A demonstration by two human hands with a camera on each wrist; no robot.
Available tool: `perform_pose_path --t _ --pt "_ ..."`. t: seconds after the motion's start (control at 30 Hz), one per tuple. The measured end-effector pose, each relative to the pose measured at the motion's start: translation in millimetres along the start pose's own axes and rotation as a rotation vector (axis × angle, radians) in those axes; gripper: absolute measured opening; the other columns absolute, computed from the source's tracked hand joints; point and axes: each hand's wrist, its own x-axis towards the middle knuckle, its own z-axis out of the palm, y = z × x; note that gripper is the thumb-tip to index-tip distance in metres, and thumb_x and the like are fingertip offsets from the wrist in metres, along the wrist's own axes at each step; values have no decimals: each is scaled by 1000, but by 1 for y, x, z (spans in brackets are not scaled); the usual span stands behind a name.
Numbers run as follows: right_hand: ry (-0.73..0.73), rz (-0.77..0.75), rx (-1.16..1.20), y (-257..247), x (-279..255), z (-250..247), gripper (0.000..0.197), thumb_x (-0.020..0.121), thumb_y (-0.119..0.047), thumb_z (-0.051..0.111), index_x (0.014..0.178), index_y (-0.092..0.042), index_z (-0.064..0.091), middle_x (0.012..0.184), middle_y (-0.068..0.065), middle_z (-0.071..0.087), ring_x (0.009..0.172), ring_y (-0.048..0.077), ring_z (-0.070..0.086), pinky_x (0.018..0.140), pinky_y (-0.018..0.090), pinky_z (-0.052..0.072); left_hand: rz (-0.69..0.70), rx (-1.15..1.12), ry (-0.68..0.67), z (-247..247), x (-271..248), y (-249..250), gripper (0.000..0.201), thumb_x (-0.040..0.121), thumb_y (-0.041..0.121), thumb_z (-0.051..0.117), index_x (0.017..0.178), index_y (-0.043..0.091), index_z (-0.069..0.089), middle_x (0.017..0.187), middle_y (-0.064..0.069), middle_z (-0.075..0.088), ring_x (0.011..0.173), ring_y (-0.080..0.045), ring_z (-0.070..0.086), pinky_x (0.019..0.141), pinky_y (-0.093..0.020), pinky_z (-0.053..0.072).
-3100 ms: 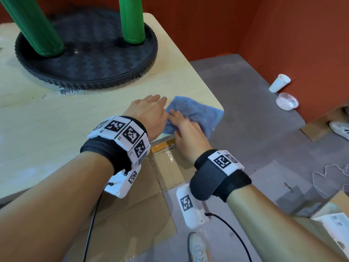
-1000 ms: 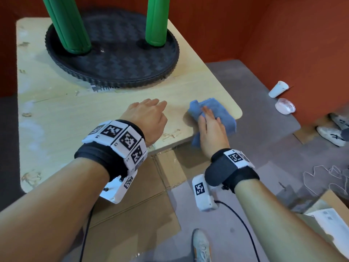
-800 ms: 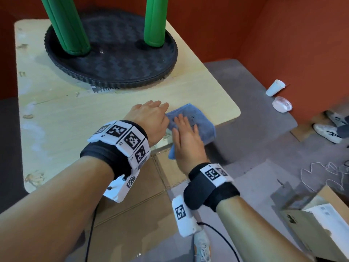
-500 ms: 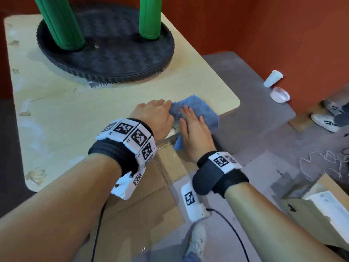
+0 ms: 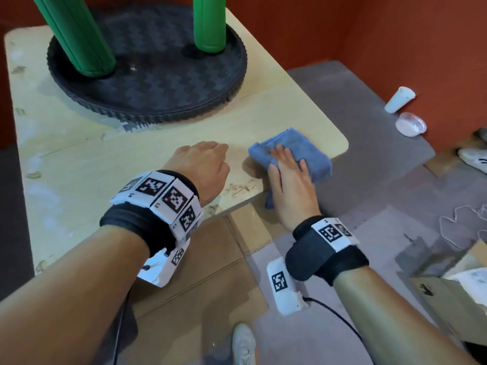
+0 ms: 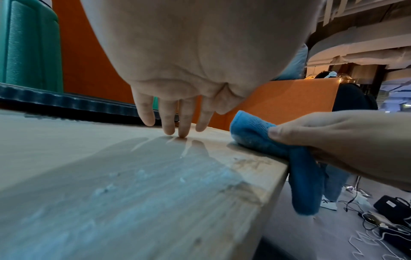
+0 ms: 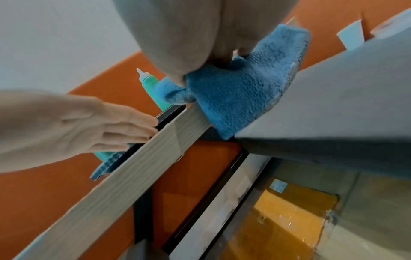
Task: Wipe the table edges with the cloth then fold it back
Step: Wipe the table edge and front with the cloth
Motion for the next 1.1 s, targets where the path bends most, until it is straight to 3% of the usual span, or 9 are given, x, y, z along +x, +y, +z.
perform_pose_path --t 0.13,0.27,0.4,0.5,0.63,0.87,0.97,1.1 --pt "-67 -138 -22 -25 -29 21 49 100 -31 20 145 -15 32 156 1 24 146 9 14 121 31 3 29 5 7 3 2 -2 39 96 21 30 129 11 48 134 -7 52 124 -24 47 106 -40 36" --pt "-107 -93 30 -16 -23 5 44 103 -30 24 146 -23 29 152 -18 20 131 -13 1 114 16 -3 69 28 9 1 0 -7 40 97 21 30 133 14 45 138 -5 48 129 -22 43 109 -39 33" --pt "63 80 35 -11 -3 13 45 102 -23 24 147 -16 25 157 -4 21 146 6 9 119 30 -3 111 53 -2 0 -8 -8 42 96 22 30 136 16 42 140 -4 46 131 -22 41 110 -39 31" --pt "26 90 55 -33 -18 30 47 102 -24 23 148 -13 23 159 0 15 147 10 3 120 38 -5 129 60 1 -2 -9 -6 44 96 20 32 139 16 39 143 -3 44 132 -21 40 111 -39 30" --pt "4 33 121 -34 -28 30 47 102 -24 24 148 -14 23 159 -2 13 147 8 1 119 37 -8 136 80 9 -12 0 1 43 95 16 33 138 15 40 143 -4 44 132 -21 40 111 -38 30" --pt "134 327 216 22 28 -36 47 103 -22 20 148 -9 21 159 5 13 147 21 1 119 43 -2 133 92 0 -15 6 16 50 98 20 28 148 19 26 153 -1 32 139 -19 31 116 -37 24" --pt "133 337 251 18 23 -38 47 103 -22 21 148 -9 19 160 4 10 147 23 0 120 44 1 143 92 -6 -14 6 22 49 98 19 29 147 18 28 151 -2 35 138 -20 34 115 -37 26" --pt "98 205 229 4 6 -10 47 103 -20 22 148 -7 19 159 5 12 148 14 1 120 41 0 145 99 -17 -13 5 24 48 97 18 30 145 17 33 148 -3 39 136 -21 36 114 -37 27"
